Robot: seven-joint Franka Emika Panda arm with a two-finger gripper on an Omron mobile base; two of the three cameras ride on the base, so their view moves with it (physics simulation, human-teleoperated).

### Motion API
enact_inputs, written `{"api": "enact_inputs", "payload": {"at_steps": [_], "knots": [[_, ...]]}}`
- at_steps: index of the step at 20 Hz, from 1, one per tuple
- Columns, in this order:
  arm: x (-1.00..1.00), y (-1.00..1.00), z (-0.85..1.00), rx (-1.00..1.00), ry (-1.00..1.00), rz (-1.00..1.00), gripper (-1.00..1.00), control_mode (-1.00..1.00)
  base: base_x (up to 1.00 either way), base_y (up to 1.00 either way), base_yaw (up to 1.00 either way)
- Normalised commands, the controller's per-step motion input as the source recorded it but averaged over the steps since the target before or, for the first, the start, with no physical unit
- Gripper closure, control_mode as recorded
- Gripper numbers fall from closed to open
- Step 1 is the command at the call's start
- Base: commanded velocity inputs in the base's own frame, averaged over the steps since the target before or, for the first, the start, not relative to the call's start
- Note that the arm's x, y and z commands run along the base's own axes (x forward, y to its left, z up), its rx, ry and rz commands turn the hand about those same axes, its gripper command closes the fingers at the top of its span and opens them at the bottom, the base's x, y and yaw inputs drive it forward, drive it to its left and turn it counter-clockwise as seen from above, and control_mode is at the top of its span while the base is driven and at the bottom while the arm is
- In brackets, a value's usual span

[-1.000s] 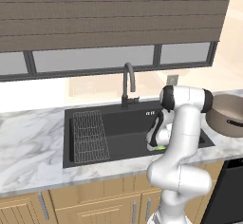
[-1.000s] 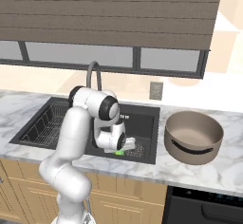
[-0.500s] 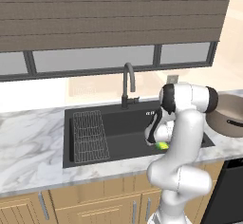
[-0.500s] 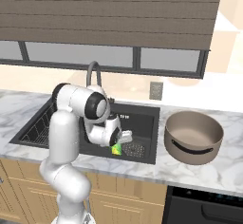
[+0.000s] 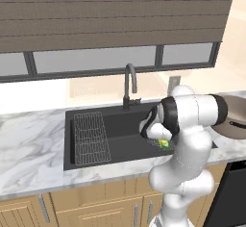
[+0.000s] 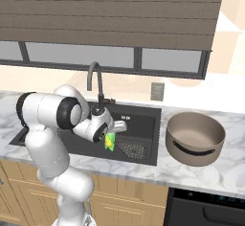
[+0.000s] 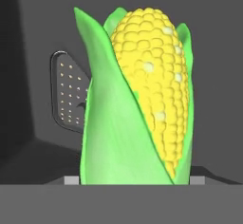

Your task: Dump the corn from the pot into the sink. Then turn on the water and wash the corn. Then turn off the water and put the corn back in the pot.

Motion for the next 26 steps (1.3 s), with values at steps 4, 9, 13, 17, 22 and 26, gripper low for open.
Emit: {"api": "enact_inputs", "payload": {"at_steps": [4,9,13,17,22,26], "knots": [[-0.22,-0.29,1.00,0.00,-0.21,0.04,1.00,-1.00,0.00,0.00,0.00],[-0.31,-0.31,1.00,0.00,-0.18,0.02,1.00,-1.00,0.00,0.00,0.00],[-0.12,-0.23,1.00,0.00,-0.11,0.00,1.00,-1.00,0.00,0.00,0.00],[-0.17,-0.12,1.00,0.00,-0.06,-0.01,1.00,-1.00,0.00,0.00,0.00],[-0.24,-0.04,1.00,0.00,0.00,-0.02,1.00,-1.00,0.00,0.00,0.00],[-0.34,-0.05,1.00,0.03,0.00,-0.08,1.00,-1.00,0.00,0.00,0.00]]}}
